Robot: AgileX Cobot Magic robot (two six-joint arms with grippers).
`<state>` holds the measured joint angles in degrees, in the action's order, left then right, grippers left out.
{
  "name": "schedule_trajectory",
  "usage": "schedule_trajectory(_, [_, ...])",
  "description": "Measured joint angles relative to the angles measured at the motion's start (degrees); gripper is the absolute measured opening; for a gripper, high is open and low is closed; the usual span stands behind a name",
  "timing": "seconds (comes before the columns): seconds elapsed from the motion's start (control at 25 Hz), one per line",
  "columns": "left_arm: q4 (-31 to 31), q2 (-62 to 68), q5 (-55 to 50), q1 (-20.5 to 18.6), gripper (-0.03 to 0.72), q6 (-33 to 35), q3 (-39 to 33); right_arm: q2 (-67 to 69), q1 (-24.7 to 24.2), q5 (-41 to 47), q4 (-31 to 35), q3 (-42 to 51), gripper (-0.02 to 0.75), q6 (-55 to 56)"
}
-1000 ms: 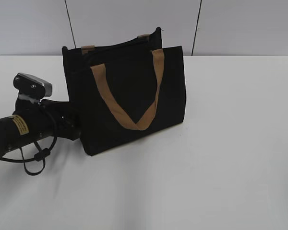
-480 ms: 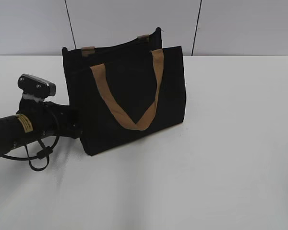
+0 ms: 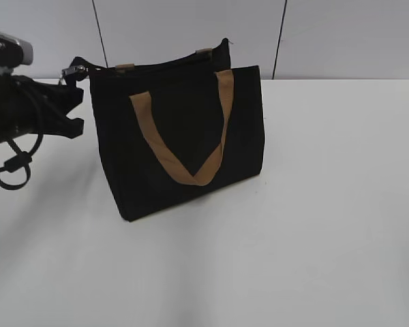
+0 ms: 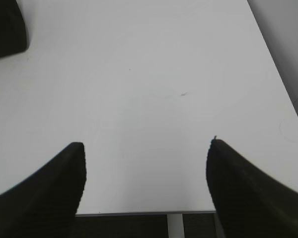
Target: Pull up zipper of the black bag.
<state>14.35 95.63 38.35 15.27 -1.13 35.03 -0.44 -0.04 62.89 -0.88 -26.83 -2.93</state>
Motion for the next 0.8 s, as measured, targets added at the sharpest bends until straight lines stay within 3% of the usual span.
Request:
schedule_trajectory(0.32, [-0.13,-12.96,-6.83,-0.04,0.028,2.0,0.0,0.0,0.0,0.0,0.0,0.0,0.574,0.0])
schedule_trajectory(0.8, [0.23,-14.7,-7.39,-0.04,0.028,2.0,0.0,0.0,0.0,-0.05,0.0,0.0,0.574,-0.23])
